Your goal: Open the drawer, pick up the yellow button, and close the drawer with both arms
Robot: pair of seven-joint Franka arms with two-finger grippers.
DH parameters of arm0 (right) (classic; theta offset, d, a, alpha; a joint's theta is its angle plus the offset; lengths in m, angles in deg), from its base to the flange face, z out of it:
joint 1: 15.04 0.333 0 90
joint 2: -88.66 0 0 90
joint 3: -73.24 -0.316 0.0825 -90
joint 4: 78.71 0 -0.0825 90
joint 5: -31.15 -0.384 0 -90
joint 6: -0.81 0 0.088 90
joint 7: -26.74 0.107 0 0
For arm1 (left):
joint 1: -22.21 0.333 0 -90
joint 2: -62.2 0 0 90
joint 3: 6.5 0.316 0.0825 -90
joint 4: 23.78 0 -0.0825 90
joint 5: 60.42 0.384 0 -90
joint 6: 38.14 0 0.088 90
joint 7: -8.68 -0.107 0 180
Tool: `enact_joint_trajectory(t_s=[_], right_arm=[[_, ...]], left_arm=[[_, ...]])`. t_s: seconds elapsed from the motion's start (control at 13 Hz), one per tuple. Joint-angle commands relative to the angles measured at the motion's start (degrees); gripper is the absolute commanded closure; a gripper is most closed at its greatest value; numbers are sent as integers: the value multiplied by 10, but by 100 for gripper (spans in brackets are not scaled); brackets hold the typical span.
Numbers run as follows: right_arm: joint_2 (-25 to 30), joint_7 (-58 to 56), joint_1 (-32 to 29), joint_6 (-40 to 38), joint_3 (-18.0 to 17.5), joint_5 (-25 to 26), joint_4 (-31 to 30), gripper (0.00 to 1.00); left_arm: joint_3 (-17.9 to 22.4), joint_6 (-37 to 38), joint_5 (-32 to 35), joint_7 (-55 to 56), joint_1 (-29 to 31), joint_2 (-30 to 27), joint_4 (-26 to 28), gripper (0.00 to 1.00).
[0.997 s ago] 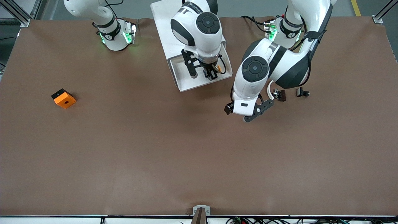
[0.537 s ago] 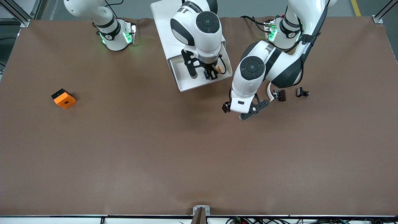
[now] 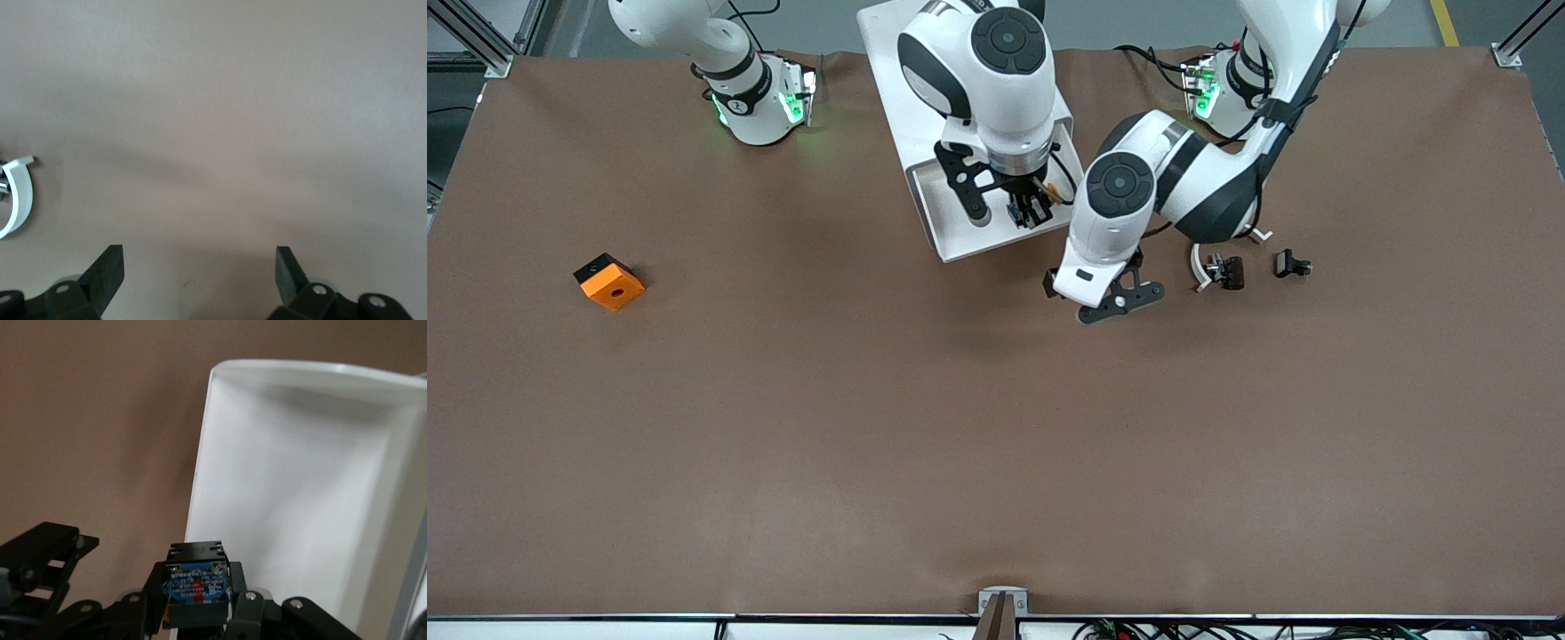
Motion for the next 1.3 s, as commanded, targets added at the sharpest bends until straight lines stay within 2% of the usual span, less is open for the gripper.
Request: enact_joint_trajectory(t_s=[0.0, 0.31, 0.61, 0.77, 1.07, 1.23], right_arm=[[10, -105, -26, -48, -3, 5, 11, 100], [39, -333, -92, -115, 1, 13, 11, 100], [66, -529, -212, -152, 0, 11, 11, 100], [69, -627, -272, -158, 0, 10, 11, 100], [64, -854, -401, -158, -1, 14, 9, 100], [58, -957, -448, -147, -2, 48, 8, 100]], left_arm=[[-16, -4, -9, -10, 9, -30, 44, 0], [-16, -5, -48, -10, 9, -30, 43, 0], [-39, -13, -72, -33, 8, -29, 44, 0], [-53, -20, -76, -68, 8, -25, 44, 0], [-81, -42, -145, -89, 6, -24, 44, 0], [-97, -39, -152, -82, 2, -17, 51, 0]])
